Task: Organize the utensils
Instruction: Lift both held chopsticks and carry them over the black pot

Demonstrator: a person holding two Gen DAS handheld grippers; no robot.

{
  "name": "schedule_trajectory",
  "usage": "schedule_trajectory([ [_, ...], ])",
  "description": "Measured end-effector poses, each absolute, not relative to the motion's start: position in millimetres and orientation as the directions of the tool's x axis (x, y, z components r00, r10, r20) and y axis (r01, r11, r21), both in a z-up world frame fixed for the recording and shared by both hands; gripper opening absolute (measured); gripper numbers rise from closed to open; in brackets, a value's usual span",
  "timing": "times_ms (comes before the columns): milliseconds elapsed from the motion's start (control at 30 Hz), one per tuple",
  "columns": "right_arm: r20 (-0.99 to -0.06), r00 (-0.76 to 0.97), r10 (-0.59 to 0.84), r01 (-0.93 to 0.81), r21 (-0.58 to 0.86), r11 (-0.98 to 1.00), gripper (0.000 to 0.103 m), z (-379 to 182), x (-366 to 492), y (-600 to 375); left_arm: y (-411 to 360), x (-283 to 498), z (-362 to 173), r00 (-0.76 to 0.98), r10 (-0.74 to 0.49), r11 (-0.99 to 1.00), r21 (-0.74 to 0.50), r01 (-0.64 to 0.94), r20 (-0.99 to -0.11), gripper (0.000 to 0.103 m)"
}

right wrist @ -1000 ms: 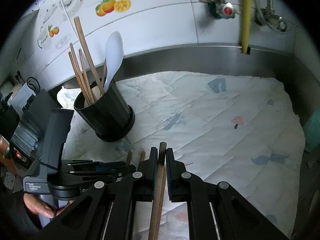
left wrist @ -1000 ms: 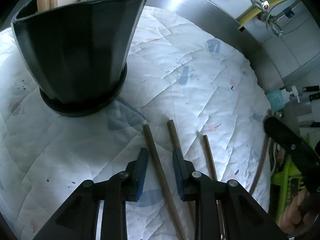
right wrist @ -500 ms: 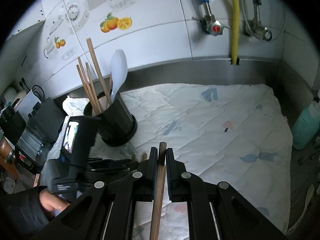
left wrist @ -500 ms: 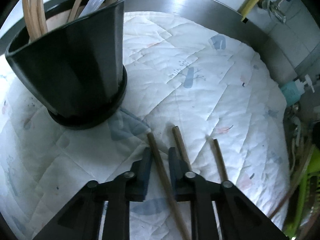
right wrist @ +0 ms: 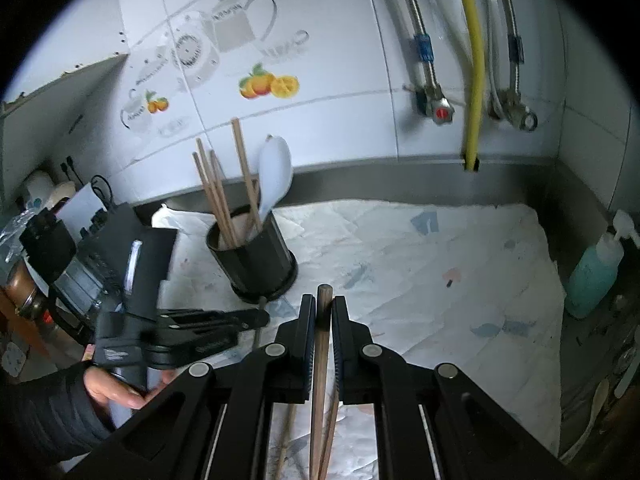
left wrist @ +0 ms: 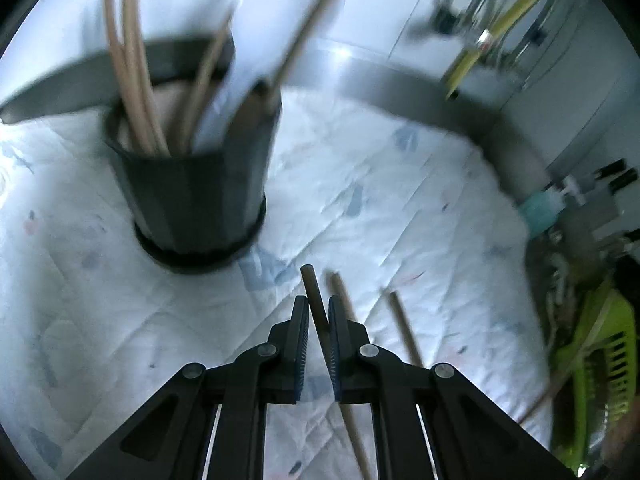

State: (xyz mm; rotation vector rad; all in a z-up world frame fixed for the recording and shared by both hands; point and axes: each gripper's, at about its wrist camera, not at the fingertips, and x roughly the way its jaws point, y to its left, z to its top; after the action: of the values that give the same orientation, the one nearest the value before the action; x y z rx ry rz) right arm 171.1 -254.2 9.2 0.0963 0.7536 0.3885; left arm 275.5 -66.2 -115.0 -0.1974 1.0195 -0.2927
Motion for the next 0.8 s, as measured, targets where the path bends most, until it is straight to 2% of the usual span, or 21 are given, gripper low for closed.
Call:
schedule_trajectory([
  [433,-0.557,0.727,0.4,-0.349,0.201,0.915,0.01,50,164,-248,-7,235,7,0.708,-0.31,0.944,-0.297,0.147,-0.634,0.006],
  [800,-0.481,0.759,0.439,-0.385,0.212,0.898,0.01,87,182,-232,36,254,115,0.856,-0.267,0.947,-0.283,0.149,-0.443,0.006],
])
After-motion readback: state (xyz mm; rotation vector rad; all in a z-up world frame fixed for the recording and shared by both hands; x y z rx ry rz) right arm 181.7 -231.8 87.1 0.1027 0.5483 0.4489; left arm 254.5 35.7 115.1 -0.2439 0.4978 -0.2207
